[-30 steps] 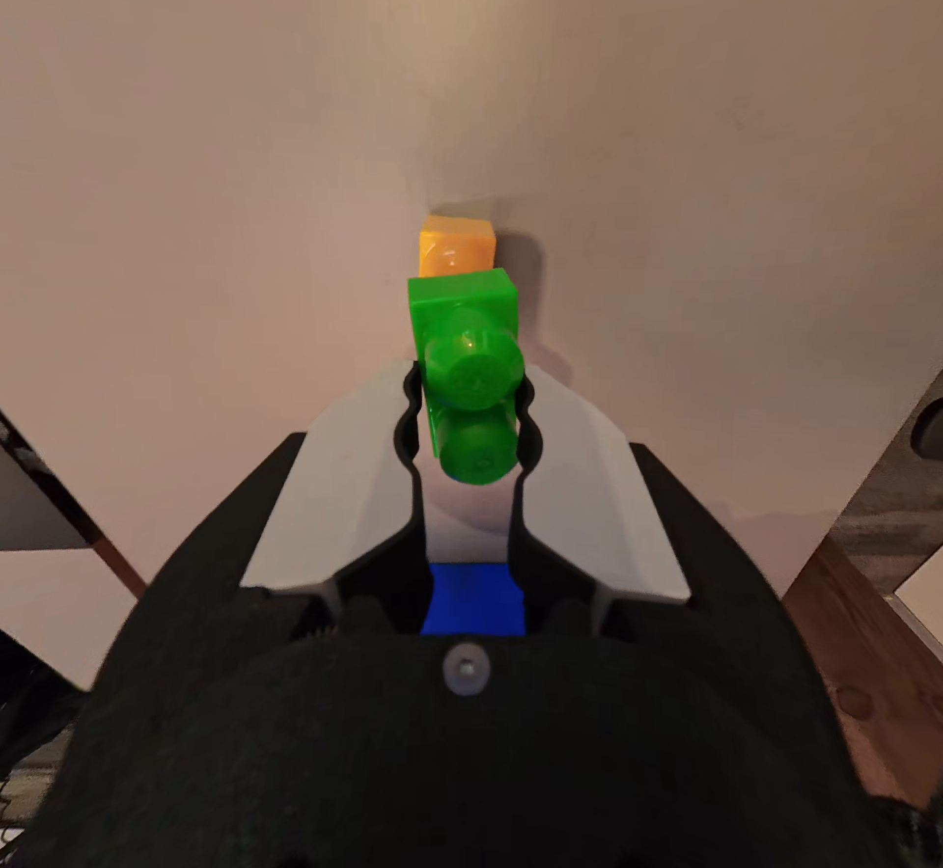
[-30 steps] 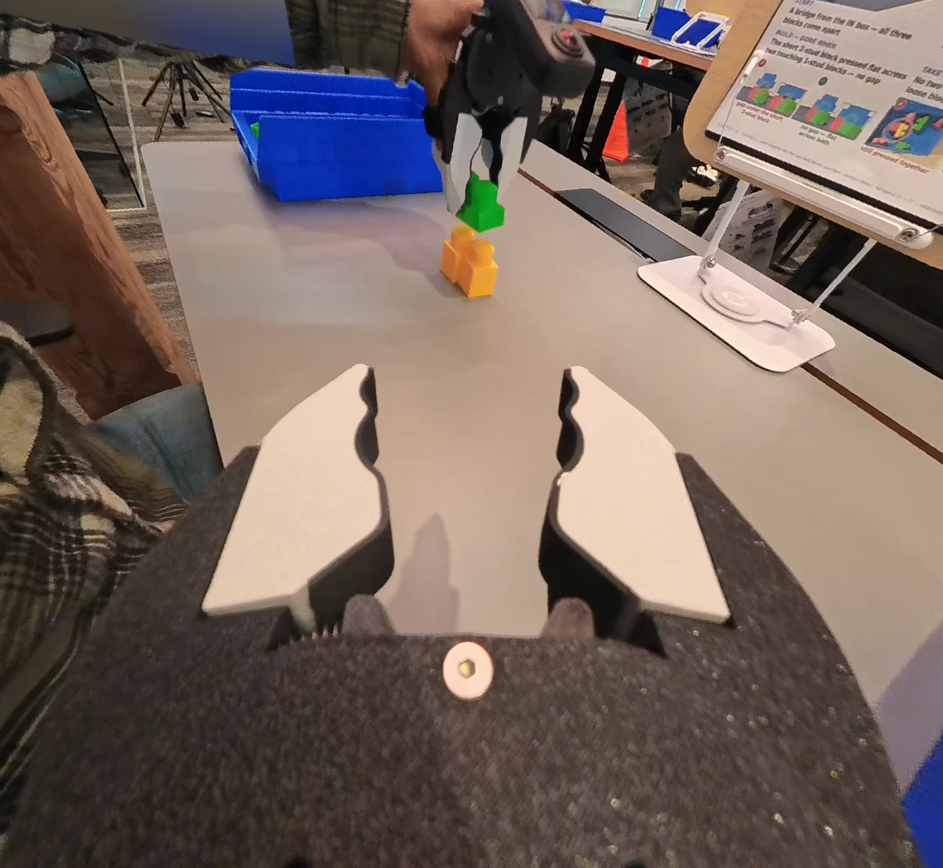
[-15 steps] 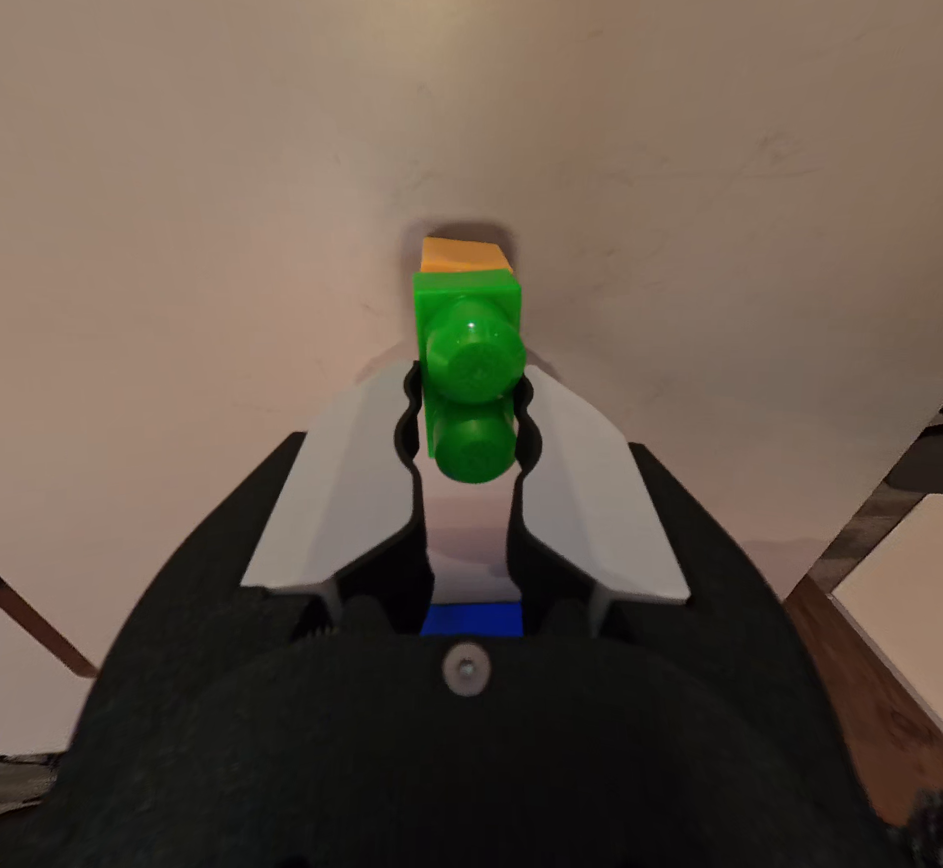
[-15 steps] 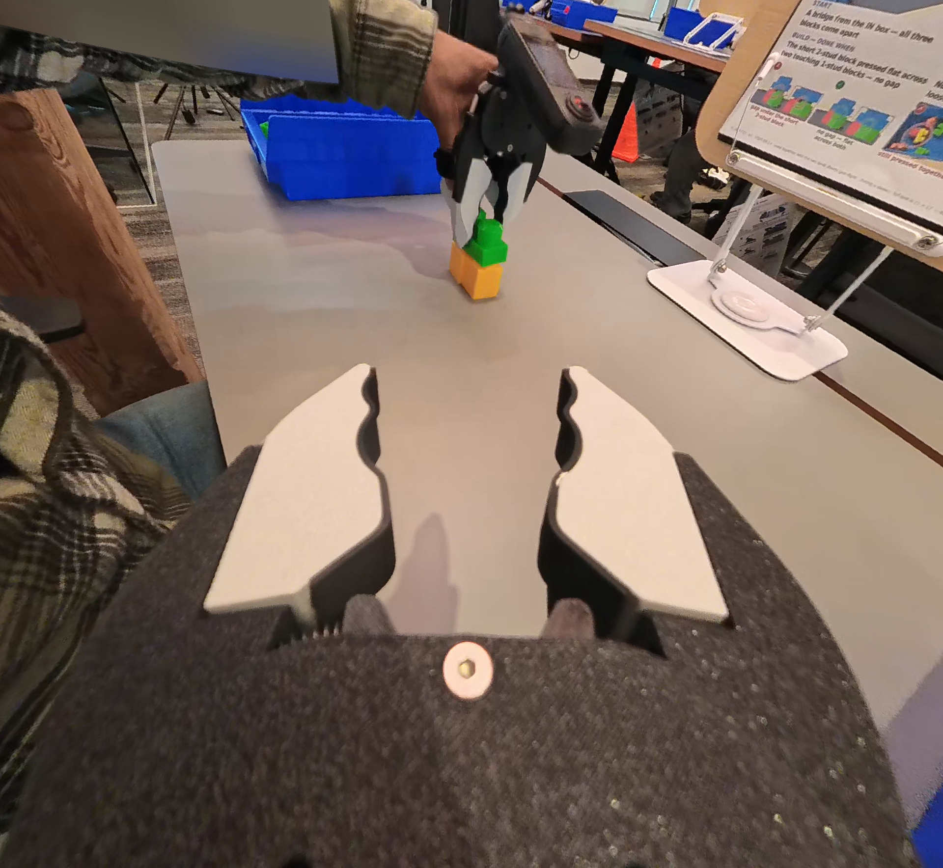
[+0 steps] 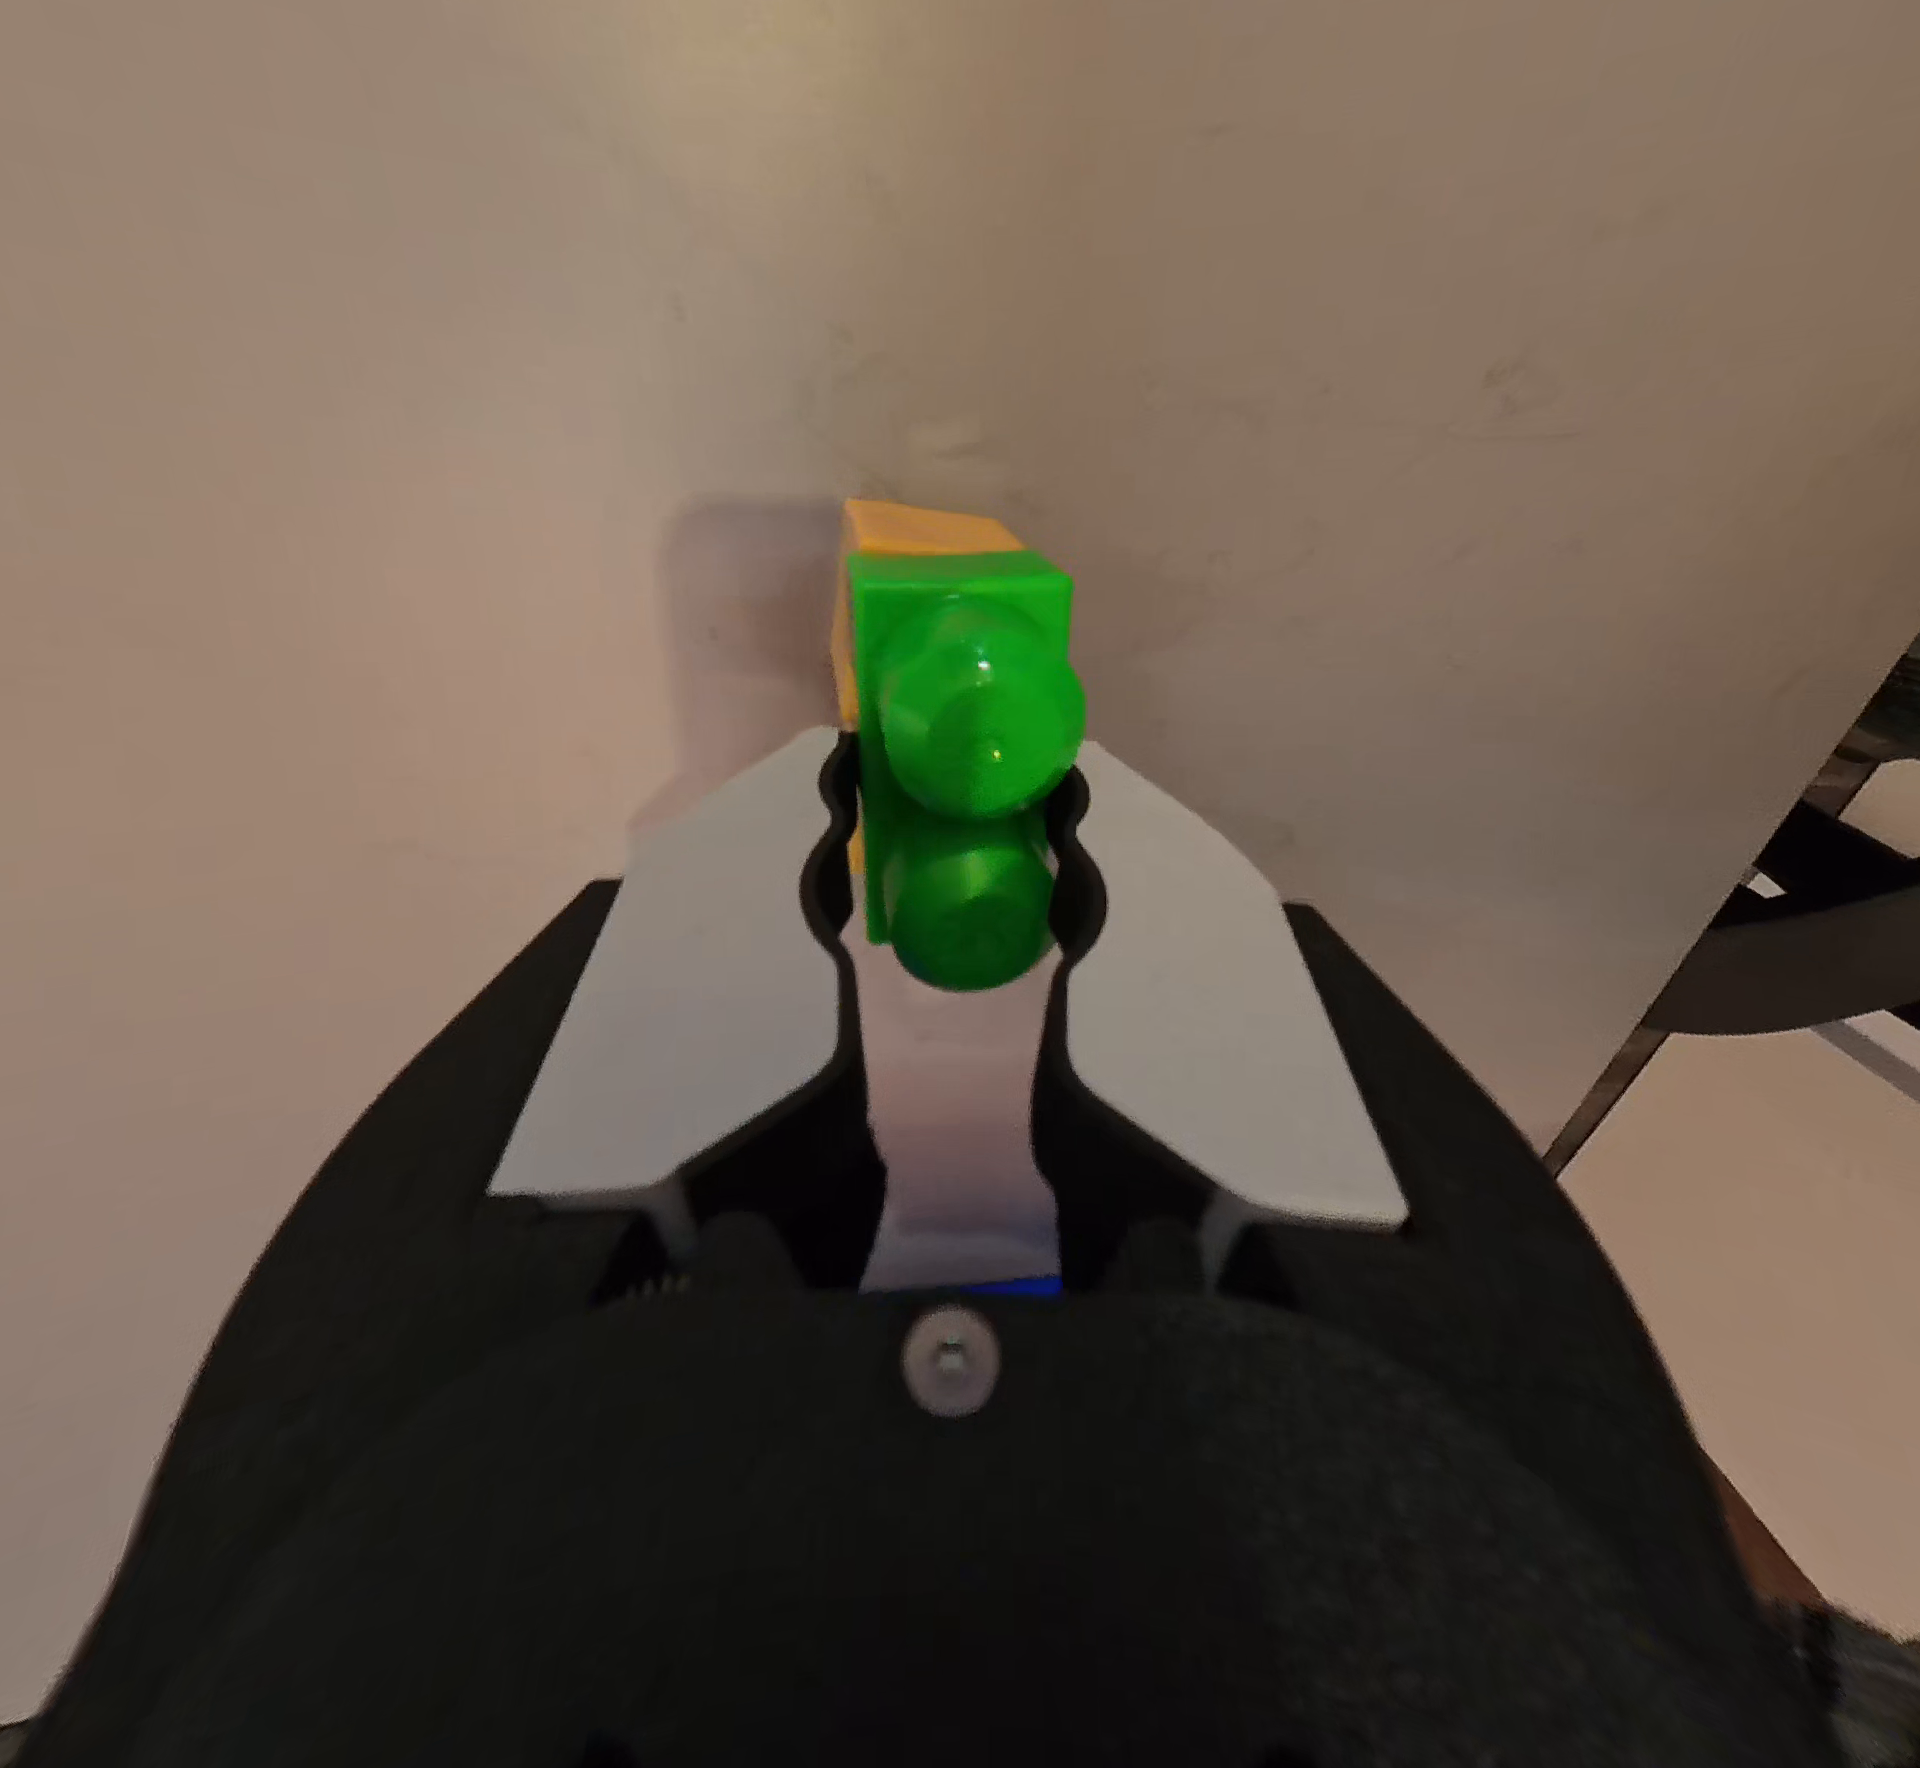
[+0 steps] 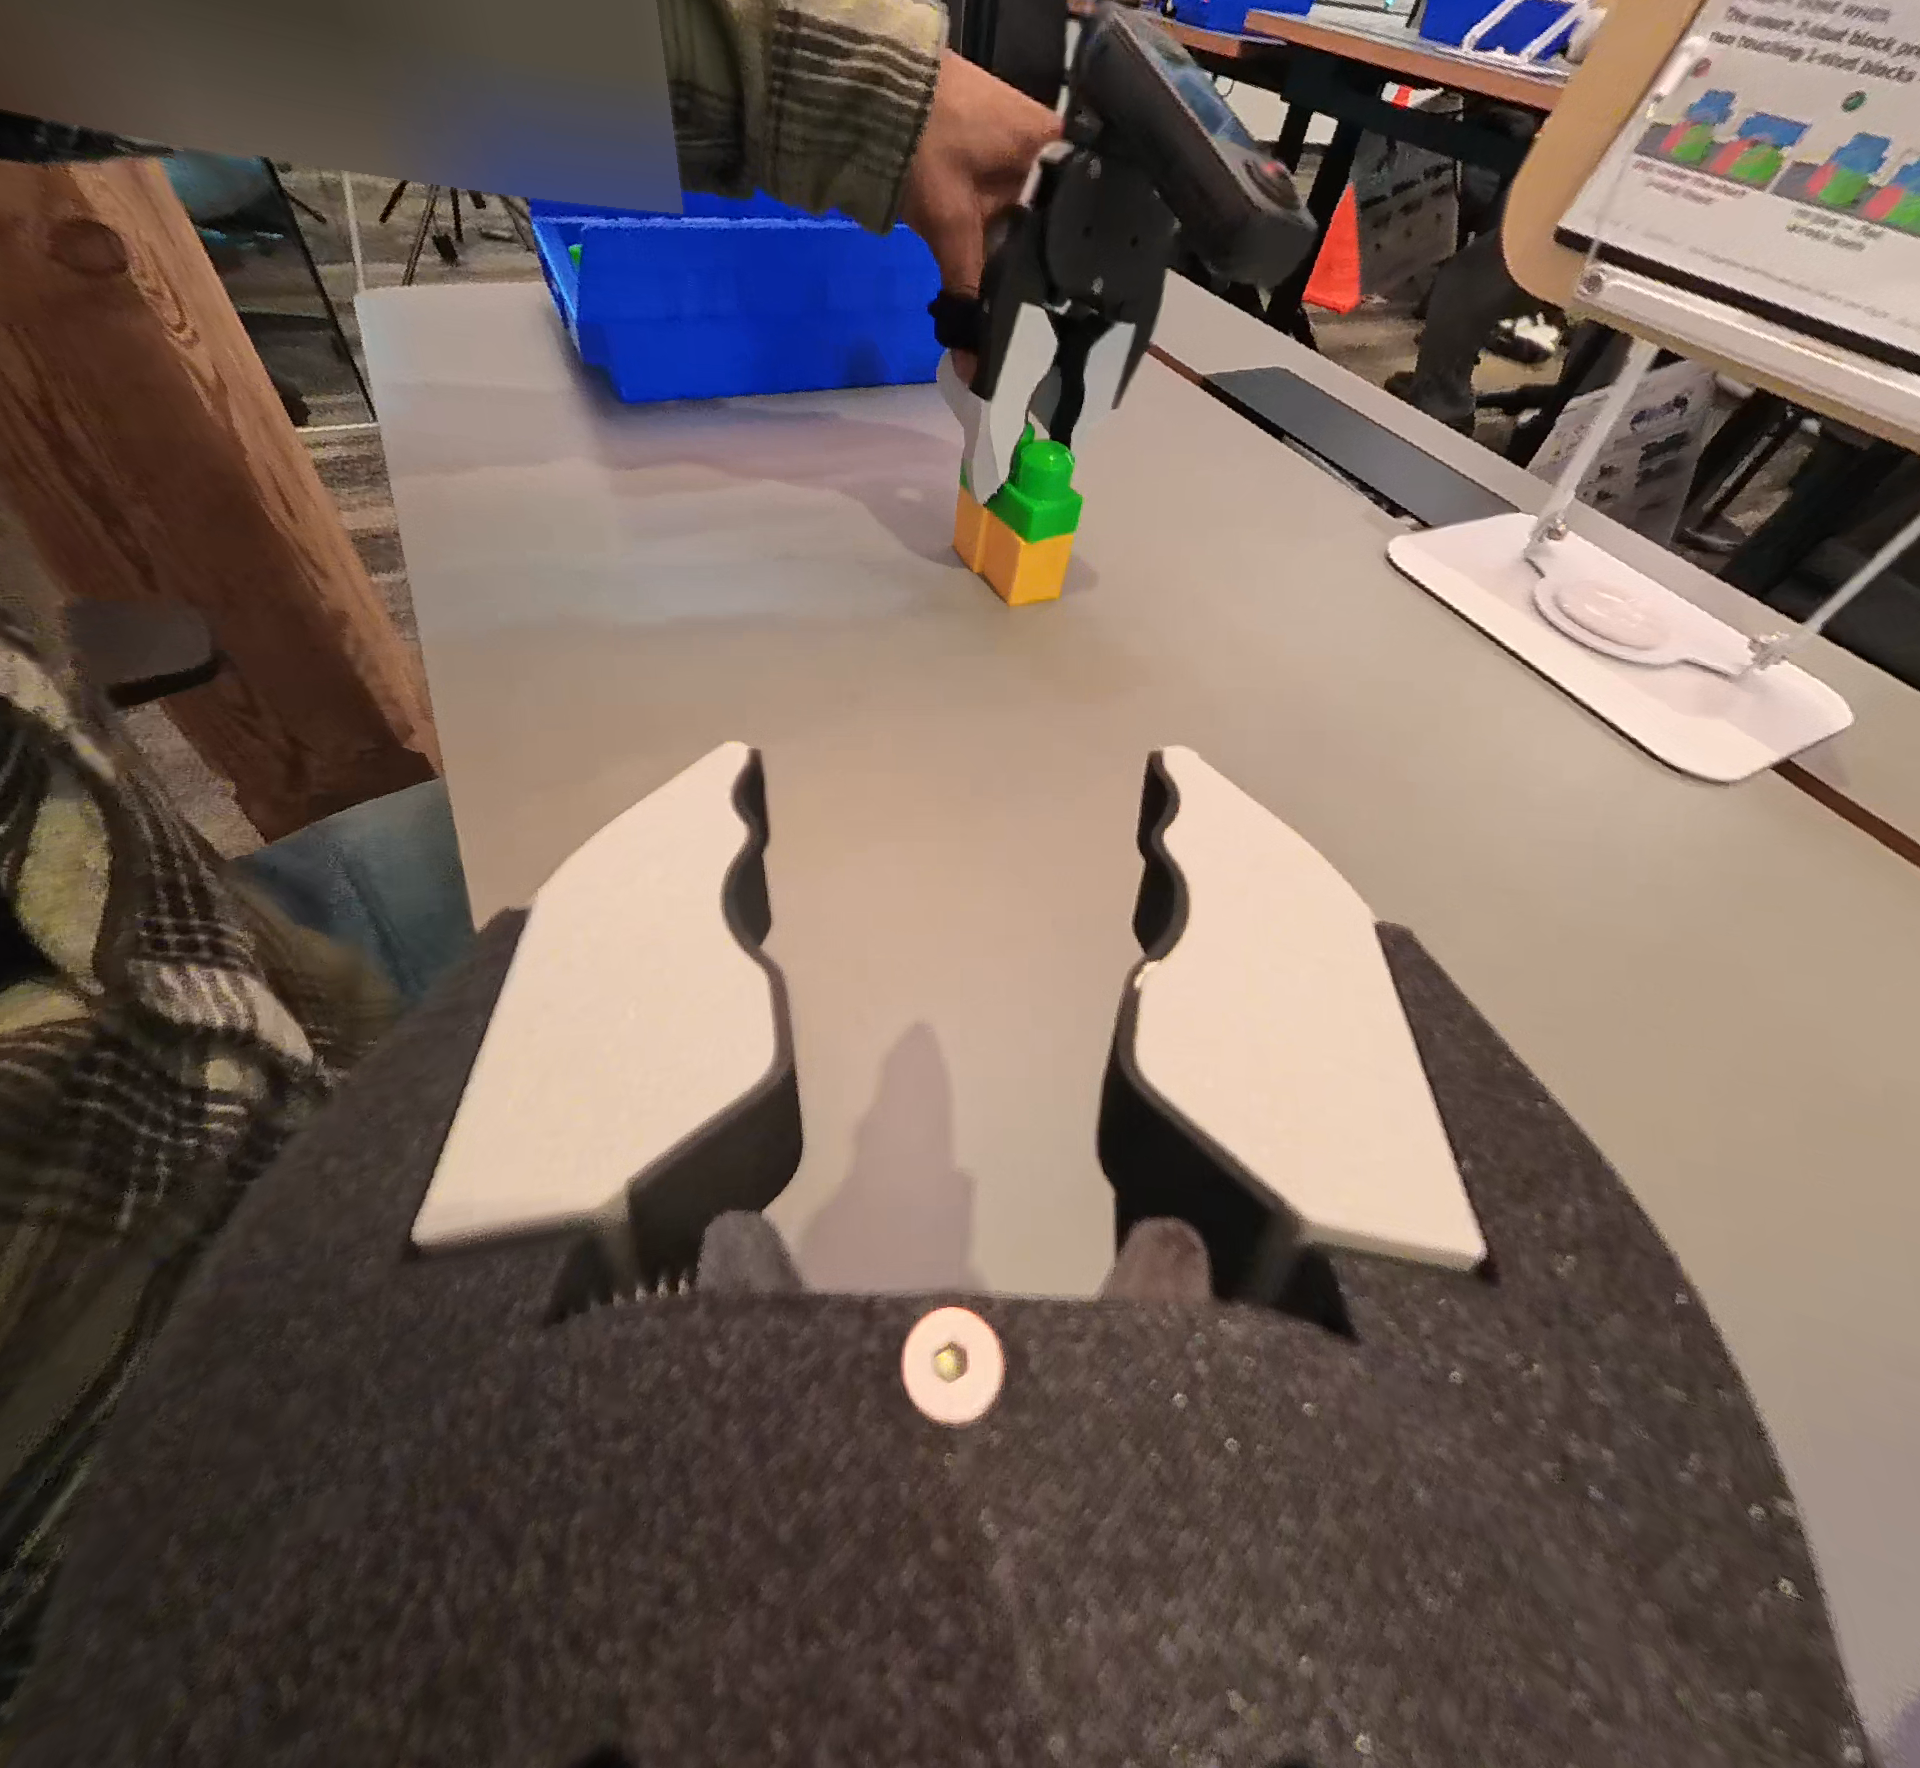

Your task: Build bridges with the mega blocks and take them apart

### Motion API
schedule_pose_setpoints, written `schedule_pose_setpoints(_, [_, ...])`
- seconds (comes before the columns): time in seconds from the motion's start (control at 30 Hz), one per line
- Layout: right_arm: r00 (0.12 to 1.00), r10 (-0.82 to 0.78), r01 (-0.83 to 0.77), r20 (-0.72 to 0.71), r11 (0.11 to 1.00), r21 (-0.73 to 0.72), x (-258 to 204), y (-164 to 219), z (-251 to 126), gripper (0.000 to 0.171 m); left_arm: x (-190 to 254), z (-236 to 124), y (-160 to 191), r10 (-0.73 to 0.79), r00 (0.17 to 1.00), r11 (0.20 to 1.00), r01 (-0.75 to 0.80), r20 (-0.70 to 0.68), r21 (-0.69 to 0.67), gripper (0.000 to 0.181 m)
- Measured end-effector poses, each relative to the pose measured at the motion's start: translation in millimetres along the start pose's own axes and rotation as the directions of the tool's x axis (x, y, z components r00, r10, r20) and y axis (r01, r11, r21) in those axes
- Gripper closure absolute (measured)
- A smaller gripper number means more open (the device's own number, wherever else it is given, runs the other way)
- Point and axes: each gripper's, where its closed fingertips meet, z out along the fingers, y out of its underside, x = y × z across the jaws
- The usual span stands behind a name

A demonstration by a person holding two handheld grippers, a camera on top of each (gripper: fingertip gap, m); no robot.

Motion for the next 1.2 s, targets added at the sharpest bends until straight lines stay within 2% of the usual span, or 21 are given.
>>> schedule_pose_setpoints(0.1, [1.000,-0.019,0.019,0.010,1.000,0.003,-3.6,-5.1,4.3,0.097,-0.4,0.0,0.2,0.023,0.999,0.999,-0.022,0.027,-0.027,0.146])
schedule_pose_setpoints(0.2, [1.000,-0.015,0.016,0.027,1.000,-0.009,-8.9,-6.2,10.4,0.082,1.4,5.0,-2.0,0.039,0.999,0.999,-0.039,0.033,-0.006,0.145])
schedule_pose_setpoints(0.27, [0.999,-0.027,0.027,0.035,0.999,-0.019,-11.0,-5.3,16.0,0.077,3.9,5.3,-6.8,0.025,1.000,0.997,-0.025,0.008,0.072,0.143])
schedule_pose_setpoints(0.37, [0.999,-0.028,0.029,0.035,0.999,-0.034,-6.8,-4.0,33.0,0.061,5.7,0.0,-10.2,-0.031,0.998,0.981,0.039,-0.045,0.191,0.127])
schedule_pose_setpoints(0.43, [0.999,-0.018,0.020,0.035,0.998,-0.055,-0.6,-2.5,52.5,0.050,5.1,-9.2,-9.8,-0.069,0.996,0.958,0.083,-0.060,0.273,0.110])
schedule_pose_setpoints(0.47, [0.999,-0.017,0.019,0.039,0.998,-0.052,2.5,-3.3,64.7,0.046,6.0,-17.2,-11.2,-0.080,0.994,0.936,0.099,-0.071,0.336,0.109])
schedule_pose_setpoints(0.53, [0.998,-0.008,0.011,0.061,0.999,-0.049,8.0,-3.0,93.9,0.043,8.6,-41.3,-18.4,-0.090,0.992,0.844,0.124,-0.089,0.522,0.109])
schedule_pose_setpoints(0.67, [0.994,0.007,0.003,0.113,0.996,-0.093,19.2,8.6,162.9,0.037,10.8,-90.4,-20.7,-0.131,0.986,0.534,0.161,-0.107,0.830,0.110])
schedule_pose_setpoints(0.73, [0.991,-0.012,0.029,0.131,0.991,-0.129,24.1,18.4,193.3,0.039,10.8,-101.8,-13.3,-0.152,0.984,0.401,0.146,-0.091,0.904,0.112])
schedule_pose_setpoints(0.83, [0.985,-0.024,0.054,0.172,0.984,-0.172,27.0,29.5,227.9,0.046,10.0,-105.4,-1.3,-0.159,0.983,0.274,0.131,-0.090,0.953,0.119])
schedule_pose_setpoints(0.97, [0.974,-0.043,0.094,0.223,0.970,-0.223,27.5,40.3,261.1,0.054,5.3,-102.0,11.1,-0.145,0.984,0.178,0.129,-0.103,0.976,0.124])
schedule_pose_setpoints(1.13, [0.956,-0.065,0.156,0.285,0.937,-0.311,26.4,49.4,289.4,0.063,8.4,-107.3,16.6,-0.109,0.987,0.132,0.136,-0.122,0.982,0.126])
schedule_pose_setpoints(1.2, [0.949,-0.072,0.184,0.308,0.918,-0.352,28.1,56.0,297.8,0.074,5.6,-102.2,16.9,-0.128,0.985,0.155,0.131,-0.112,0.979,0.126])
